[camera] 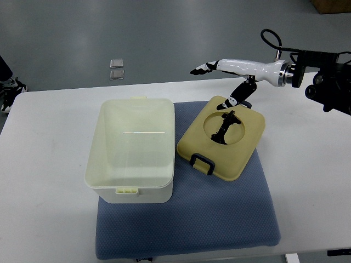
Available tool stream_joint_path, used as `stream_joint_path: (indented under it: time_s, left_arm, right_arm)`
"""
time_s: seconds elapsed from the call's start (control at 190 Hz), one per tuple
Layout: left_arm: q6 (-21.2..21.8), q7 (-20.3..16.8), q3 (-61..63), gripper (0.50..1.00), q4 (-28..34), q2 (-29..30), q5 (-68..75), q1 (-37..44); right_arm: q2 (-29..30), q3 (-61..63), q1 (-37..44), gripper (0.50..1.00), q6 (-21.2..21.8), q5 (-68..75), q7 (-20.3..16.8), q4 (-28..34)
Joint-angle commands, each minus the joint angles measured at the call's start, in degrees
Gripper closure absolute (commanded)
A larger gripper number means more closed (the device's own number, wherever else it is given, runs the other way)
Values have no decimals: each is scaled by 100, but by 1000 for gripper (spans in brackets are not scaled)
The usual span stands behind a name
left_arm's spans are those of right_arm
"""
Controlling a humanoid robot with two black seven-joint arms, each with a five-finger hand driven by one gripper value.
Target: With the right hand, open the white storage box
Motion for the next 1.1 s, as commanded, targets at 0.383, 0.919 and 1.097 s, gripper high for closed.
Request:
stream_joint_path:
  time_s: [0.383, 0.919, 1.097]
  left_arm:
    - [0, 0, 0, 500, 0, 0, 0, 0]
    - [0, 0, 0, 500, 0, 0, 0, 0]
    - [0, 0, 0, 500, 0, 0, 0, 0]
  right_arm:
    - [490, 844, -889, 576, 283, 3678, -1633, -412]
    - [947, 1415, -1416, 576, 599, 7176, -2714, -737]
    - [974, 1512, -1434, 574, 573, 7123, -2697, -737]
